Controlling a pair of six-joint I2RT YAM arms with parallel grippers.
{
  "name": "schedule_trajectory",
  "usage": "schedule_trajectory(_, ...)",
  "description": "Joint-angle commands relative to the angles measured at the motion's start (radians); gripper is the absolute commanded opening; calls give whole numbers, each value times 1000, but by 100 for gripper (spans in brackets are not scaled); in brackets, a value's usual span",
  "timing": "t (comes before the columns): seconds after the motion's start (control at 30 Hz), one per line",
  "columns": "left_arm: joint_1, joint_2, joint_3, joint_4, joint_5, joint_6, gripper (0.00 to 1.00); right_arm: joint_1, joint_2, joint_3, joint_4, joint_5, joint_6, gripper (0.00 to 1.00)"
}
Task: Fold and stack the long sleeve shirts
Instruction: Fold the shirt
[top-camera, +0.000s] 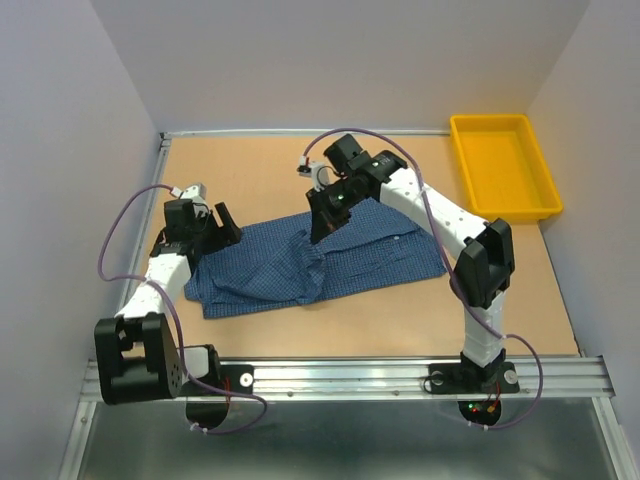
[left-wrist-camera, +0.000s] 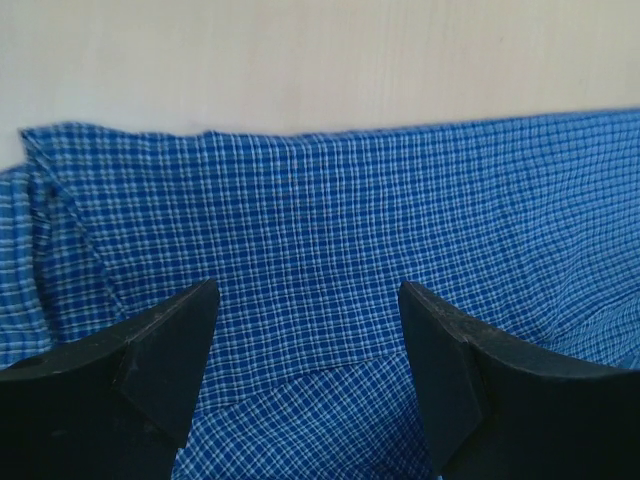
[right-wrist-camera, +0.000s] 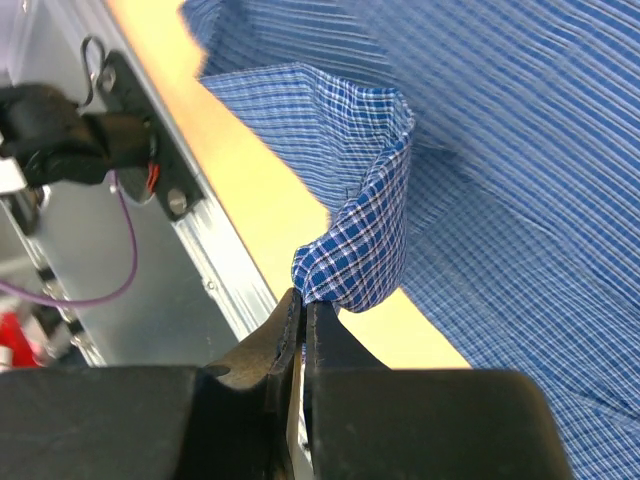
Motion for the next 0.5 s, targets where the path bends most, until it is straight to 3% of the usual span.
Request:
schedule_trajectory(0.0,-6,75,39,10,85,-18,84,-96,-66,-99,119,-76,51,1)
schedule_trajectory(0.27,-7,247,110,-54,22,-18,84,-276,-53,-208,224,-76,92,1)
schedule_trajectory(0.47,-4,319,156,-85,-22,-16,83,-328,-5,-234,225,-36,63,2)
